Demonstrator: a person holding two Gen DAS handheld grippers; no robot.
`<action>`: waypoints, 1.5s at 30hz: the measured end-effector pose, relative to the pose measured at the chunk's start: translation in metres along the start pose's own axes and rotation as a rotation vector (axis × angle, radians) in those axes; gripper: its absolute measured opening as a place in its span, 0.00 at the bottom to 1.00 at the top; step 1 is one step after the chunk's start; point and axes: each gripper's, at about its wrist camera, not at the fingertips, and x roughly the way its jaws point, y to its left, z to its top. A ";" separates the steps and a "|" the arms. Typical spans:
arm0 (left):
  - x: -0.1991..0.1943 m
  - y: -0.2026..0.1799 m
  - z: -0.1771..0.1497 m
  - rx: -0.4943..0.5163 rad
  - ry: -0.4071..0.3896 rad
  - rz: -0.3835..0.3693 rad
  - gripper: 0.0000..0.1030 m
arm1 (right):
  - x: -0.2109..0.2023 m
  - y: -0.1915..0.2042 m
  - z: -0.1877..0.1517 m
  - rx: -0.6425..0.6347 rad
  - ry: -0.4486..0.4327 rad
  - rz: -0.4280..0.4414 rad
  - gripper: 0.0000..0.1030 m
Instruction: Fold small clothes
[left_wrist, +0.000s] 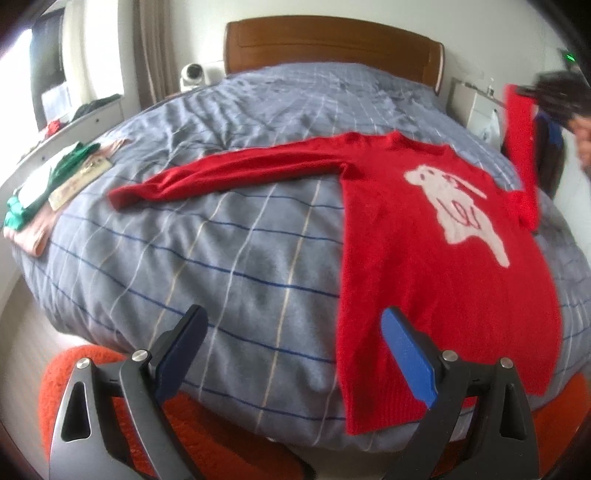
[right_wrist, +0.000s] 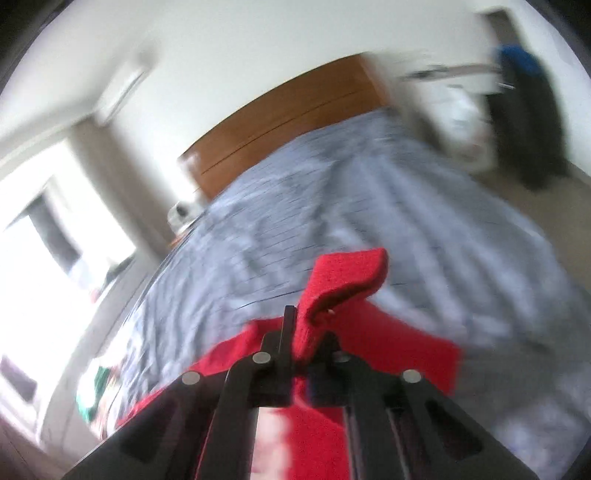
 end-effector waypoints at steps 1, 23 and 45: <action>0.000 0.001 0.000 -0.006 0.001 -0.001 0.93 | 0.012 0.014 -0.003 -0.023 0.015 0.010 0.04; 0.026 -0.003 -0.010 -0.014 0.132 -0.008 0.96 | -0.026 -0.040 -0.228 -0.249 0.199 -0.085 0.79; 0.016 0.031 0.013 -0.086 0.233 -0.188 0.96 | -0.043 -0.186 -0.213 -0.021 0.088 -0.391 0.90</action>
